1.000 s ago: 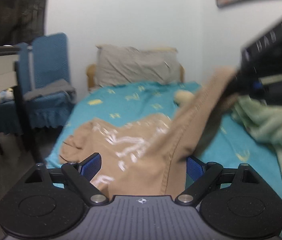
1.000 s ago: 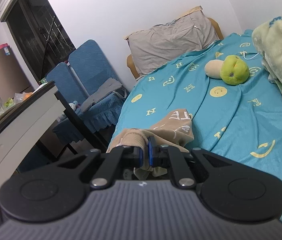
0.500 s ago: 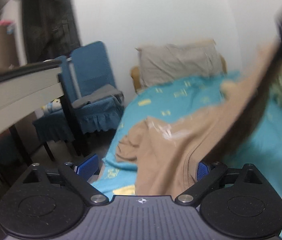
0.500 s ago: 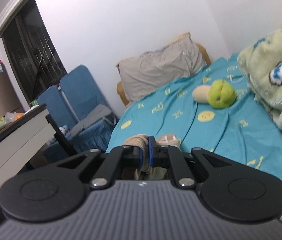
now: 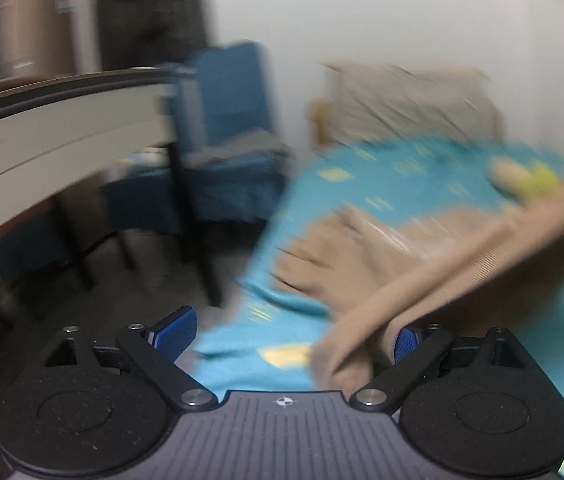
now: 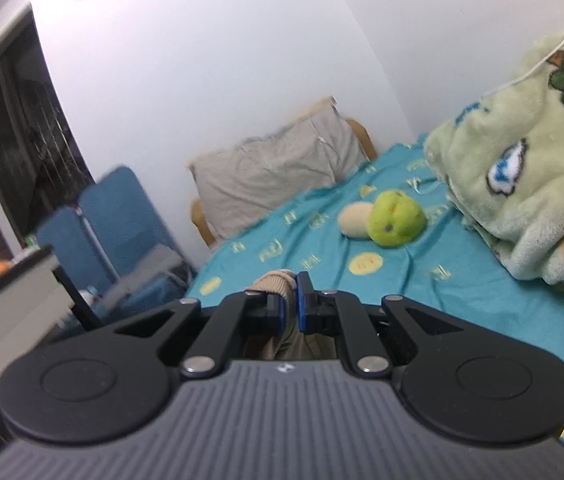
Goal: Fold clothes
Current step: 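Raise the shirt high with both grippers to shake it open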
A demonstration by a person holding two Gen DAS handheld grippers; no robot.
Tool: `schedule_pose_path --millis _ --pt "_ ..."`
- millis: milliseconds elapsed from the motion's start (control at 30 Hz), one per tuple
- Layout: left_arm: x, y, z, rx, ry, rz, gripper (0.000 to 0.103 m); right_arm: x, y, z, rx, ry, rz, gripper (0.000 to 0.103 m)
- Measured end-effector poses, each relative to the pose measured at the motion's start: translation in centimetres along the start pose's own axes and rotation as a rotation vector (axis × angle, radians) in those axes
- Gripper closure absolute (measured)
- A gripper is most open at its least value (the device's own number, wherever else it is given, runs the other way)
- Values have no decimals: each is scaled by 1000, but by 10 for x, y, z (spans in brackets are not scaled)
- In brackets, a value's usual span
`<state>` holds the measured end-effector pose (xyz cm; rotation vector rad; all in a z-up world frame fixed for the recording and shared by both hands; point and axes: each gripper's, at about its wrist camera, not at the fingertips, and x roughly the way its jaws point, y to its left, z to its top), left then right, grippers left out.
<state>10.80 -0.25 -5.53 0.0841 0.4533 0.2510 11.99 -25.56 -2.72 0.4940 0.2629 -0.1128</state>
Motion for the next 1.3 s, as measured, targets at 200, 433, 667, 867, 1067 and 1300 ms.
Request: schedule_pose_path --millis 200,433,667,867,1067,1300 --pt "-8 23 18 -145 -112 122 3 50 2 -33 -142 257 -142 61" --pt "-20 44 31 -226 -157 109 3 61 -3 -49 -181 325 -224 21" --pt "-84 68 109 -292 -345 62 3 -9 30 39 -150 -13 -153 21" --pt "-163 92 205 -342 -553 27 2 -88 84 146 -151 -272 -42 21" --pt "-251 122 298 -391 -692 -12 1 -180 128 238 -177 -414 59 21" --pt "-346 136 360 -344 -788 -2 0 -283 165 299 -271 -554 93 21"
